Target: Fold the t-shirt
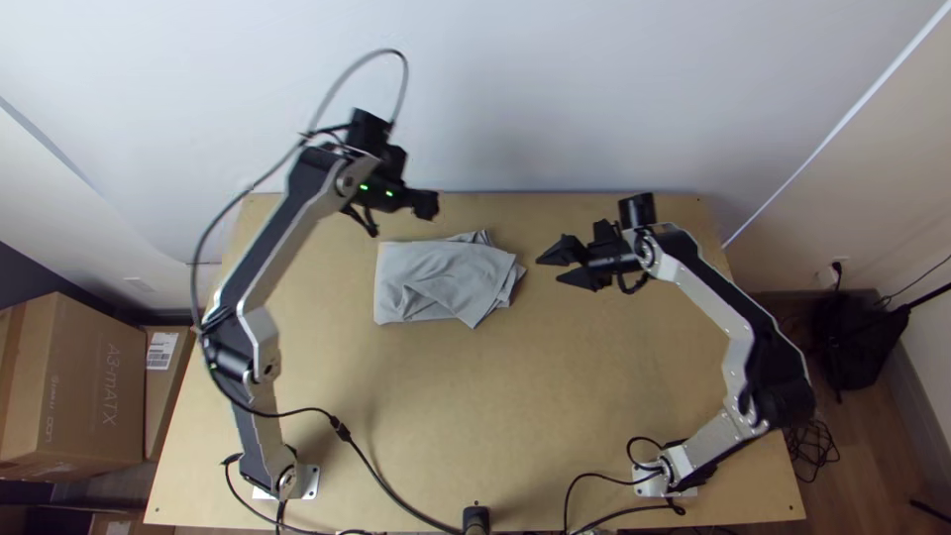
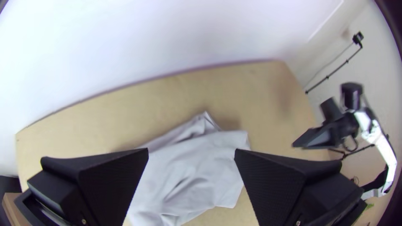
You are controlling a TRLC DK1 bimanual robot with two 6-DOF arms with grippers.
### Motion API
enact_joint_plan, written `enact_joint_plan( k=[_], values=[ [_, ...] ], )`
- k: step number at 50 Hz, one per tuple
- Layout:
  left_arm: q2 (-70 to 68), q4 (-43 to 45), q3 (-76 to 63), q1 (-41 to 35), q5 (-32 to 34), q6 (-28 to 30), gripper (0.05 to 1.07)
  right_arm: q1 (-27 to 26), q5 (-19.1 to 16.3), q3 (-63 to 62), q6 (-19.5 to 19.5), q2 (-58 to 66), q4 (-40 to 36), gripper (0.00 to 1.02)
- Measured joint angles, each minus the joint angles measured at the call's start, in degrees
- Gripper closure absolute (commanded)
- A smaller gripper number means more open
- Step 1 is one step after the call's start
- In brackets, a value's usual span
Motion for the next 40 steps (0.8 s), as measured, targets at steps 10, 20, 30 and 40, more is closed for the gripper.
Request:
enact_joint_plan(
  k=[10,20,30,40],
  values=[
    [-9.2,-2.6,0.0,8.2,0.0,1.2,0.09,3.4,0.1,5.6,0.0,9.5,0.0,0.05],
    [-12.6,-4.3,-0.1,14.6,0.0,1.7,0.09,4.5,0.2,12.0,0.0,16.4,-1.9,0.05],
    [-13.2,-4.7,-0.3,17.1,0.0,1.7,0.09,4.5,0.3,16.5,0.0,21.6,-3.6,0.05],
    [-13.8,-5.4,-0.3,18.5,0.0,1.7,0.09,4.6,-0.3,20.1,0.0,26.6,-4.4,0.25]
  ],
)
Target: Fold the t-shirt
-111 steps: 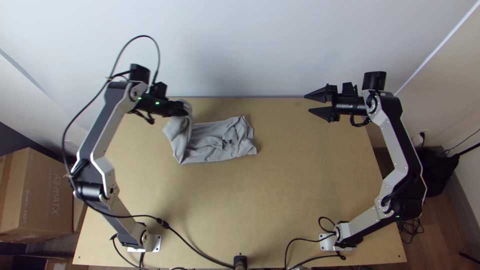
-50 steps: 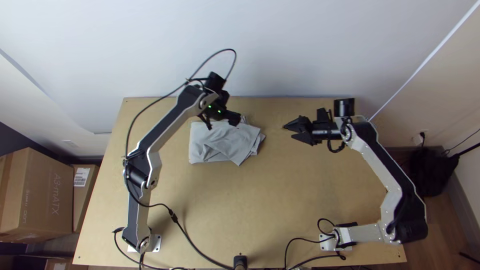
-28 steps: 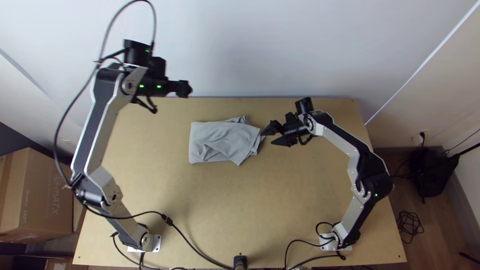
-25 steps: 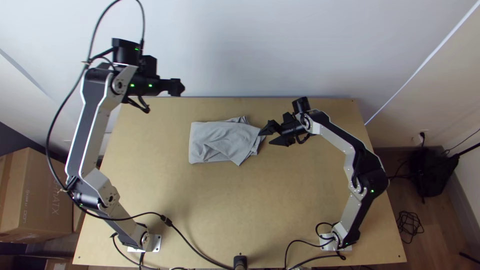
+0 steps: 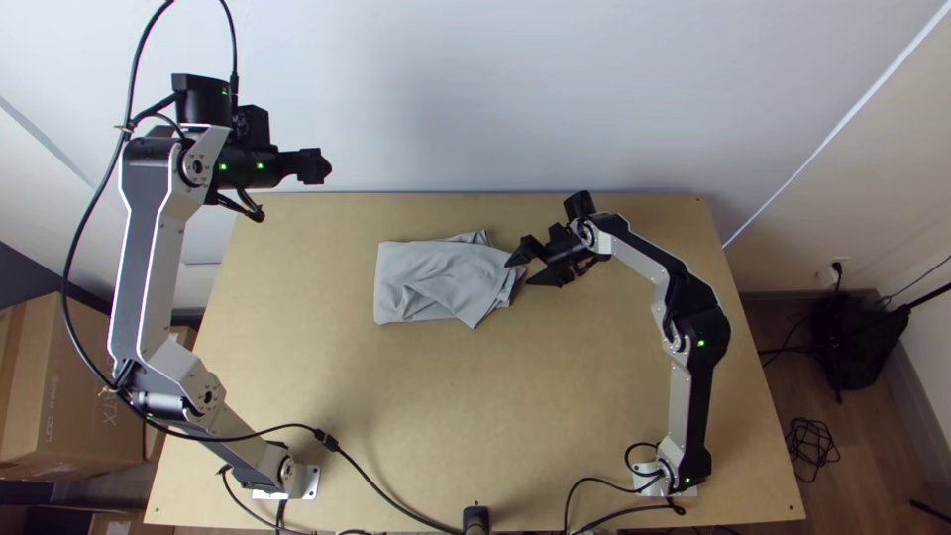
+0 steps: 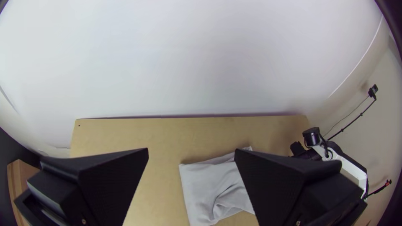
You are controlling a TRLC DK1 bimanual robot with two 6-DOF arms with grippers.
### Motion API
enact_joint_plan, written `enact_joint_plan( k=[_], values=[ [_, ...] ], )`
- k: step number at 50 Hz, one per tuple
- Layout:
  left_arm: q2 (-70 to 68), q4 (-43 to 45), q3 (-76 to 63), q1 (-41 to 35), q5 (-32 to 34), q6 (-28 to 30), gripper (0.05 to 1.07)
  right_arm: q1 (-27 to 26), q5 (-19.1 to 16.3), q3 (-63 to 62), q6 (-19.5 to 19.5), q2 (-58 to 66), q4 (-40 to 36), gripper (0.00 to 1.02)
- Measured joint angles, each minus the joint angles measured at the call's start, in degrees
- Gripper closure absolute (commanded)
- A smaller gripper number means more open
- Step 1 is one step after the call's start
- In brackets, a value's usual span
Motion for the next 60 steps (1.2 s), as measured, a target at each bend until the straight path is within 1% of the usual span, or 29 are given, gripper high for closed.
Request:
enact_joint_plan(
  k=[2,5,7,14,24,34,39,46,47,48,51,52,53,54,56,59,60],
  values=[
    [-0.2,-0.3,0.0,0.5,0.0,0.0,0.09,0.1,0.4,1.2,0.0,0.8,-0.1,0.44],
    [-0.3,-0.6,0.0,1.4,0.0,0.0,0.09,0.2,0.4,3.1,-0.9,2.1,0.0,0.76],
    [-0.5,-0.9,-0.1,1.9,0.0,0.0,0.09,0.3,0.4,4.2,-1.3,3.1,-0.1,1.00],
    [-0.7,-1.6,-0.1,3.7,0.0,0.4,0.09,0.7,0.4,6.8,-1.6,5.4,-0.2,1.00],
    [-0.8,-2.3,-0.2,5.3,0.0,0.5,0.09,0.7,0.5,12.7,-1.5,5.8,-1.6,1.00],
    [-1.1,-2.7,-0.4,5.4,0.0,0.5,0.09,0.7,0.7,22.1,-1.5,6.2,-5.5,1.00],
    [-1.4,-2.9,-0.8,5.6,0.0,0.5,0.09,0.7,1.5,27.7,-1.3,7.9,-6.0,1.00],
    [-1.4,-3.0,-0.9,5.9,0.0,0.5,0.09,0.8,4.4,33.7,-1.0,12.9,-6.2,1.00],
    [-1.4,-3.0,-0.9,5.9,0.0,0.5,0.09,0.8,4.7,33.9,-1.0,13.6,-6.2,0.98],
    [-1.4,-3.0,-0.9,5.9,0.0,0.5,0.09,0.8,5.1,34.1,-1.0,14.3,-6.3,0.90],
    [-1.4,-3.2,-1.0,5.9,0.0,0.5,0.09,1.1,6.4,34.1,-1.0,16.3,-6.4,0.47],
    [-1.5,-3.2,-1.0,6.0,0.0,0.5,0.09,1.1,6.7,34.1,-1.0,16.8,-6.4,0.29],
    [-1.5,-3.2,-1.1,6.1,0.0,0.5,0.09,1.1,7.2,34.1,-1.0,17.4,-6.6,0.17],
    [-1.5,-3.2,-1.3,6.1,0.0,0.5,0.09,1.2,7.7,34.1,-1.0,18.1,-6.7,0.10],
    [-1.6,-3.3,-1.5,6.2,0.0,0.7,0.09,1.2,8.4,34.1,-1.0,18.9,-6.9,0.05],
    [-1.7,-3.3,-1.7,6.6,0.0,0.9,0.09,1.0,7.9,34.1,-1.0,19.2,-6.9,0.05],
    [-1.7,-3.3,-1.7,6.7,0.0,1.1,0.09,1.1,8.3,34.1,-1.0,19.0,-7.1,0.05]
  ],
)
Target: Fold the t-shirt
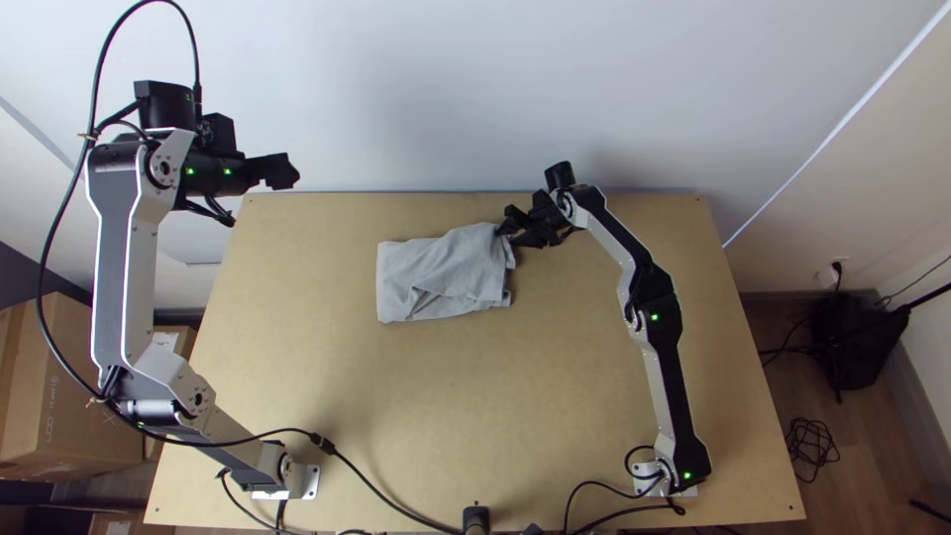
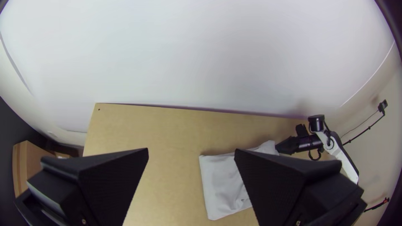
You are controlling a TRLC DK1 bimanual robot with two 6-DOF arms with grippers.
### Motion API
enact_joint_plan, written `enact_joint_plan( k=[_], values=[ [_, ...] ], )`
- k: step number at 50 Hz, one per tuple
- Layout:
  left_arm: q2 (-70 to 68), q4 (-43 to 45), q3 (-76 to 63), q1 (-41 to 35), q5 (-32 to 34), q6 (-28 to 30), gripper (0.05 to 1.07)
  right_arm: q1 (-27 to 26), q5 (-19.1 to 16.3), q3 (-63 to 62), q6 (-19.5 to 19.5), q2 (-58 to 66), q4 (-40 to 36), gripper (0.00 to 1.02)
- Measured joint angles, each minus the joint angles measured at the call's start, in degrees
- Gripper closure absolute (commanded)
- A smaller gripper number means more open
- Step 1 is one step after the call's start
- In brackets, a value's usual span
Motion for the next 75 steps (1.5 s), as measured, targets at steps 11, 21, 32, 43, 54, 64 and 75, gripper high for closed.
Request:
enact_joint_plan(
  k=[11,21,32,43,54,64,75],
  values=[
    [0.0,-0.1,-0.1,0.7,0.0,0.2,0.09,-1.0,-2.4,-4.3,-0.4,-4.4,-2.8,0.05],
    [0.0,-0.1,-0.1,0.7,0.0,0.2,0.09,-0.7,-5.0,-12.9,-3.4,-10.9,-3.6,0.05],
    [0.0,-0.1,-0.1,0.8,0.0,0.2,0.09,2.4,-5.6,-17.4,-6.6,-12.1,-3.8,0.05],
    [-0.9,-0.1,-0.1,2.7,0.0,1.3,0.09,6.1,-5.8,-13.1,-7.0,-10.3,-4.5,0.05],
    [-2.4,-0.3,-0.1,5.0,0.0,1.9,0.09,8.9,-5.8,-3.4,-7.4,-4.2,-9.6,0.06],
    [-2.6,-0.3,-0.1,6.2,0.0,1.9,0.09,9.8,-5.8,-1.5,-7.8,-2.1,-10.8,0.51],
    [-2.7,-0.3,-0.1,6.6,0.0,2.4,0.09,9.0,-5.8,-1.6,-9.8,-1.4,-13.4,1.00]
  ],
)
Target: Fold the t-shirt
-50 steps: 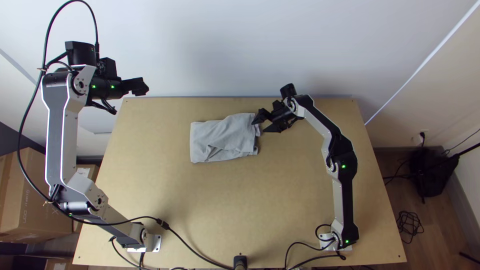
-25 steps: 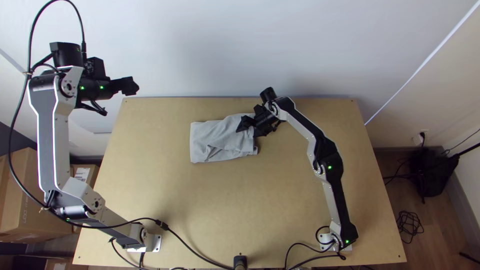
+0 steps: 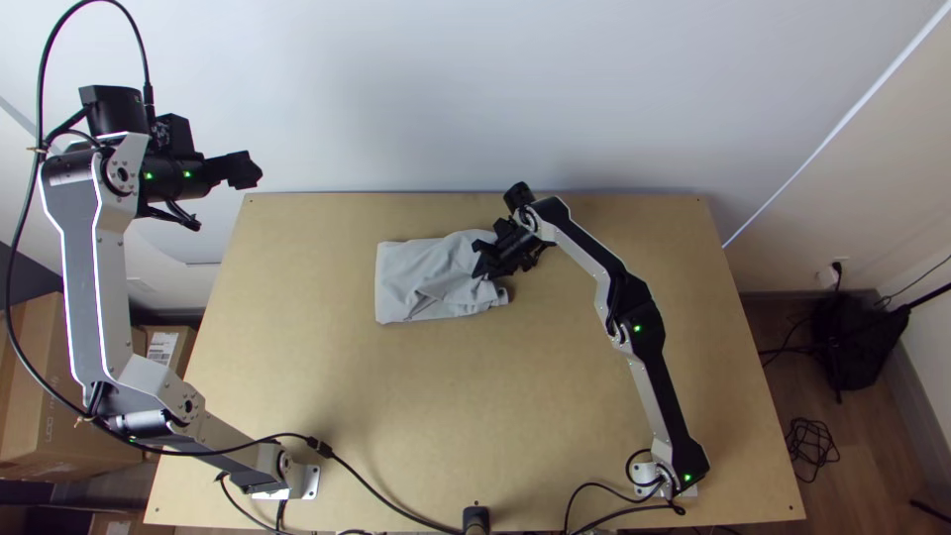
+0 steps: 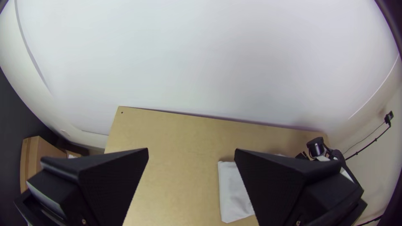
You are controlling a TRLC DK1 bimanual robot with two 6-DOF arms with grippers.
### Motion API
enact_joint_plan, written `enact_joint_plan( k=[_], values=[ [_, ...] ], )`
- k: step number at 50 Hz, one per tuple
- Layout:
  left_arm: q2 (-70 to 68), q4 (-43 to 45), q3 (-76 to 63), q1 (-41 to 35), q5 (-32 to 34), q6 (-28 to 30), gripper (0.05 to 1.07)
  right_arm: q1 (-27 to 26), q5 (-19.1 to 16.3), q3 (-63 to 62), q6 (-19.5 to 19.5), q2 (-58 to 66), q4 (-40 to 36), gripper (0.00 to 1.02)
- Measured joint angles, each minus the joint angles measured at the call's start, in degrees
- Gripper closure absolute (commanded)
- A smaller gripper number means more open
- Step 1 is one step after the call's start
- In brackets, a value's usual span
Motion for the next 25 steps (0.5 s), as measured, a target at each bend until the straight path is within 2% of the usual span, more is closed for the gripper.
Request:
enact_joint_plan(
  k=[12,25],
  values=[
    [0.0,0.0,0.0,0.0,0.0,0.4,0.09,-5.5,0.0,-0.8,-0.9,0.0,-0.2,1.00],
    [0.0,0.0,0.0,0.0,0.0,0.4,0.09,-18.3,0.5,-1.2,-1.5,0.0,-0.1,1.00]
  ],
)
